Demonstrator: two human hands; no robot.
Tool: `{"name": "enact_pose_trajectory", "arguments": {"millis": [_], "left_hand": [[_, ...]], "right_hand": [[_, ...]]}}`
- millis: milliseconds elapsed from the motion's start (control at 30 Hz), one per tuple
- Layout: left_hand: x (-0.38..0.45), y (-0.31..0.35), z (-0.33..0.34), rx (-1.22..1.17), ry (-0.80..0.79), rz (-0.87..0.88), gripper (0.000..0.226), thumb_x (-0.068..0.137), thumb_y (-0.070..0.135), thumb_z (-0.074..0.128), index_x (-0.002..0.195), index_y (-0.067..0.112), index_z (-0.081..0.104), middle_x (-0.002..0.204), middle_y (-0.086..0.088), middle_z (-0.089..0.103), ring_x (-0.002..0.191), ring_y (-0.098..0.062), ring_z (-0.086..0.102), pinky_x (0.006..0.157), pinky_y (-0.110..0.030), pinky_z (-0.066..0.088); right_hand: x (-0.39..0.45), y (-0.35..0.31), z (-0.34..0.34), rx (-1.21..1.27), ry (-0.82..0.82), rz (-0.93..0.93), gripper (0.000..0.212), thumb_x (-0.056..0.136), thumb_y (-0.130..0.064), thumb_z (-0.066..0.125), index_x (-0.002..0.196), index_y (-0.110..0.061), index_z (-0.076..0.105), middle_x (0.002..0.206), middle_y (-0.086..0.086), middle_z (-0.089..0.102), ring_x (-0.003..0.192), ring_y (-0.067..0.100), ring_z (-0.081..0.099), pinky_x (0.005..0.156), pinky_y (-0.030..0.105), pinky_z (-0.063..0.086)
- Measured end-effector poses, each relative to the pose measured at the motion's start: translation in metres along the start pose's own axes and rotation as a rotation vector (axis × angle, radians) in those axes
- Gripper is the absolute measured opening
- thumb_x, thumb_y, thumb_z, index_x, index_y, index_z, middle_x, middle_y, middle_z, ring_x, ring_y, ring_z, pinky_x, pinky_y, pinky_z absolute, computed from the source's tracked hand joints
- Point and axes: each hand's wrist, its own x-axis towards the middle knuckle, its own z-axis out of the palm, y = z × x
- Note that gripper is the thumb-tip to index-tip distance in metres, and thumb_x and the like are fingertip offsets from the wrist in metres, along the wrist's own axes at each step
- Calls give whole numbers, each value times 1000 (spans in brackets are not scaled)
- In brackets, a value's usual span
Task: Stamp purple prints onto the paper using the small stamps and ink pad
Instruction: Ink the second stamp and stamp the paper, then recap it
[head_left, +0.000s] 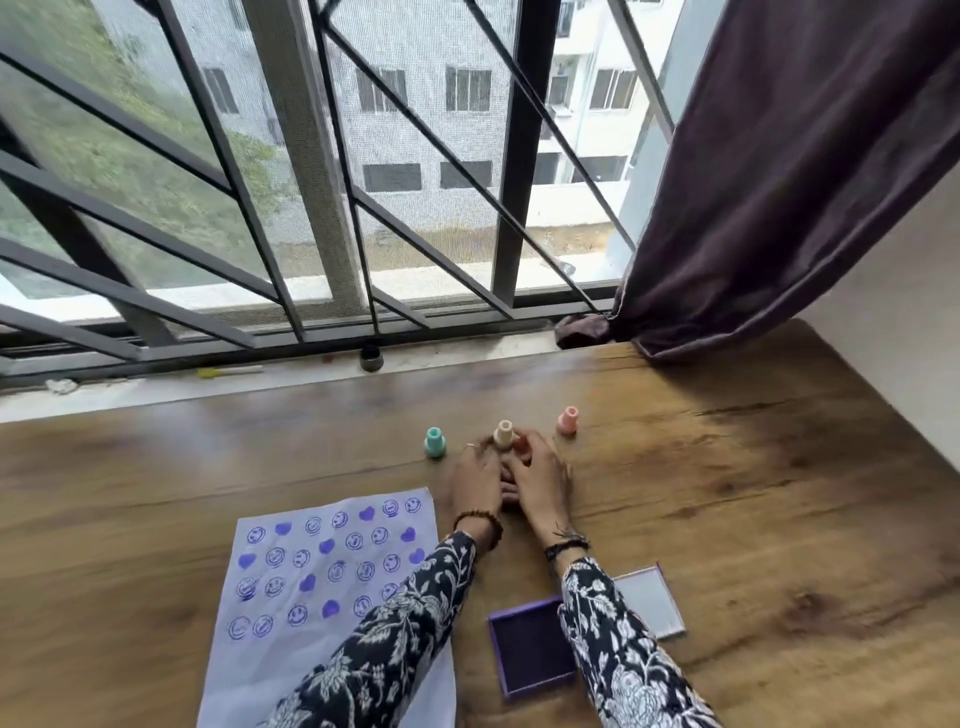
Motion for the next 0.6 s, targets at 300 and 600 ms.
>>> {"name": "enact_pose_trajectory", "arguments": {"millis": [300,600], "left_hand": [[-34,-6,-21,-372,-76,-40,17,90,12,53,105,9,60,97,-19,70,70,-19,66,51,-23,54],[-111,-20,-53,-631,-328,-51,23,88,0,52,108,5,62,89,-4,70,75,-6,70,64,-14,56]], "right_hand": [[-36,-5,-27,249,-61,-28,11,81,-32,66,91,-30,61,85,-13,66,77,3,61,65,13,45],[-131,8,-54,493,-180,-1,10,85,-19,63,89,-28,65,86,0,73,76,7,69,66,22,56]]}}
